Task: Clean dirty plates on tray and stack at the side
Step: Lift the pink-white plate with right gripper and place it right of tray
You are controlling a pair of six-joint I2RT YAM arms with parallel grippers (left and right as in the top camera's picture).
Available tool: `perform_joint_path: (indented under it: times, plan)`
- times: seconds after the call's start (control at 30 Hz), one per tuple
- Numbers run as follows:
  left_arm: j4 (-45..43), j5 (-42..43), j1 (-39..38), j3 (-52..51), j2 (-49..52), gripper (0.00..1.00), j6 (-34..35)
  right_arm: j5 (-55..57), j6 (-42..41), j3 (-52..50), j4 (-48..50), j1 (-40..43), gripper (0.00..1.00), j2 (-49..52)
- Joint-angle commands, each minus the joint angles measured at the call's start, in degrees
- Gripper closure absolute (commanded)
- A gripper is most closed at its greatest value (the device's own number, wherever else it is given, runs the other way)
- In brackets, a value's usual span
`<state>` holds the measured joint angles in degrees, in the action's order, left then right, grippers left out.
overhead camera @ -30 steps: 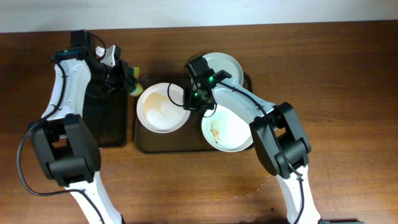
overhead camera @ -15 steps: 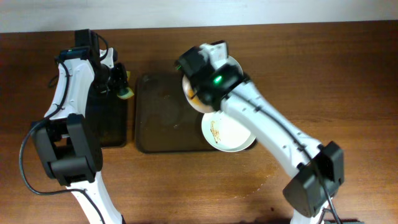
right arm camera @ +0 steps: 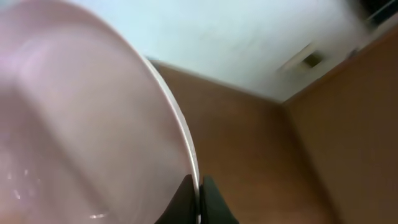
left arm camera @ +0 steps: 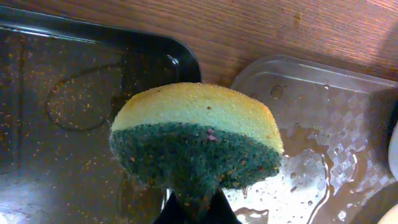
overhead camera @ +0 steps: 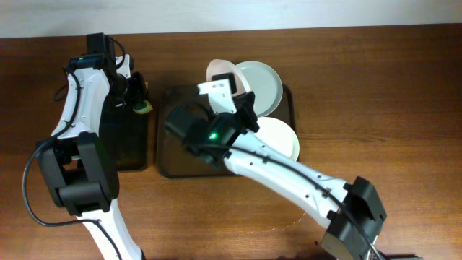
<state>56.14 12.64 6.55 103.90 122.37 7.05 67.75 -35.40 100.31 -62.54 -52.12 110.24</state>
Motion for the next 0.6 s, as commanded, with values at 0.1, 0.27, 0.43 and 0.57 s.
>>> perform_joint_path:
  times: [0.1,0.27,0.43,0.57]
  plan:
    - [-0.48,-0.52,-3.34,0.94,-0.22,0.99,-0.94,-45.86,7.13,0.09,-2.51,25.62,0.96,-10.8]
    - [-1.68,-3.72,-5.92,0.94,-0.22,0.99,-0.92,-59.23,10.27,-3.13,-7.43,57.72,0.96,-4.85]
    - [-1.92,-3.72,-5.9,0.94,-0.22,0.99,-0.92,-61.35,11.19,-15.3,3.93,69.57,0.96,-0.76]
    - [-2.08,-3.69,-5.92,0.94,-0.22,0.99,-0.92,-68.46,11.21,-19.37,11.43,75.45,0.51,-0.79]
